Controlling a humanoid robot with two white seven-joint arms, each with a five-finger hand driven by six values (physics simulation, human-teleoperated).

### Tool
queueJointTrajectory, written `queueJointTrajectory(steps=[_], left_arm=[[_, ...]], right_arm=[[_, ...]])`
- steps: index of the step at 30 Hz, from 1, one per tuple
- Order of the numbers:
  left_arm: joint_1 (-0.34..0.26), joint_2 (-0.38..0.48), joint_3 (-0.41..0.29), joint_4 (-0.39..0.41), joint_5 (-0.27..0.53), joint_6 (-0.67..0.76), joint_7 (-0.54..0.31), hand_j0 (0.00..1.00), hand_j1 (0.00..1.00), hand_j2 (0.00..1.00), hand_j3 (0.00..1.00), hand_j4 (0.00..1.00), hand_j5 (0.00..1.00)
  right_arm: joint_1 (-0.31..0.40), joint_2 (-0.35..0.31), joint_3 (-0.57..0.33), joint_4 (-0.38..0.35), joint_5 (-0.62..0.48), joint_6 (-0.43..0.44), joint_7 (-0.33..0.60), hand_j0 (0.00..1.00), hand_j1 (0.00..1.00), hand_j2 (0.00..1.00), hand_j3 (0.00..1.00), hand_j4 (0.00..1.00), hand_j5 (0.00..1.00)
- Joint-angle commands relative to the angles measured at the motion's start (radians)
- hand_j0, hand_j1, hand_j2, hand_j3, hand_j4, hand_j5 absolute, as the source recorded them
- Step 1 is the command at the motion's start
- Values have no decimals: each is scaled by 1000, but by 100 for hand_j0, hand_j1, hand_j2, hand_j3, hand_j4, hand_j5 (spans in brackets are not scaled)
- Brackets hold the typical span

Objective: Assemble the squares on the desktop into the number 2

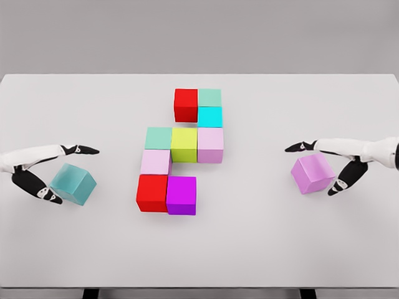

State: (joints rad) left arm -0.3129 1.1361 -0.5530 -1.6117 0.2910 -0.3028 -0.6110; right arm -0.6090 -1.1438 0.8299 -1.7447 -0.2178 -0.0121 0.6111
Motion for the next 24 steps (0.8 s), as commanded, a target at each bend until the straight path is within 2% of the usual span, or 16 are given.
queueJointTrajectory(steps=[1, 3, 9, 15, 20, 22, 24], left_arm=[[0, -9, -10, 10, -10, -2, 0, 100, 100, 100, 100, 100, 100], [0, -10, -24, 12, -10, -2, 0, 100, 100, 100, 100, 100, 100], [-2, -42, -31, 65, -50, -2, 0, 100, 100, 100, 100, 100, 100], [-17, -45, -31, 70, -50, -2, 0, 99, 99, 99, 99, 99, 99], [-18, -50, -33, 79, -65, -2, 0, 98, 98, 98, 98, 98, 98], [-18, -58, -33, 87, -110, -4, 0, 98, 98, 98, 98, 98, 98], [-18, -64, -35, 91, -119, -10, 0, 98, 98, 98, 98, 98, 98]], right_arm=[[0, 4, 6, 11, 0, 1, 0, 100, 100, 100, 100, 100, 100], [2, 7, 8, 36, 3, 0, 0, 100, 100, 100, 100, 100, 100], [2, 7, 15, 37, 20, 0, 0, 98, 98, 98, 98, 98, 98], [0, 9, 15, 37, 35, 0, 0, 91, 91, 91, 91, 91, 91], [0, 22, 18, 37, 43, 0, 0, 74, 74, 74, 74, 74, 74], [0, 22, 18, 36, 43, 1, 0, 67, 67, 67, 67, 67, 67], [-2, 22, 17, 36, 43, 1, 0, 62, 62, 62, 62, 62, 62]])
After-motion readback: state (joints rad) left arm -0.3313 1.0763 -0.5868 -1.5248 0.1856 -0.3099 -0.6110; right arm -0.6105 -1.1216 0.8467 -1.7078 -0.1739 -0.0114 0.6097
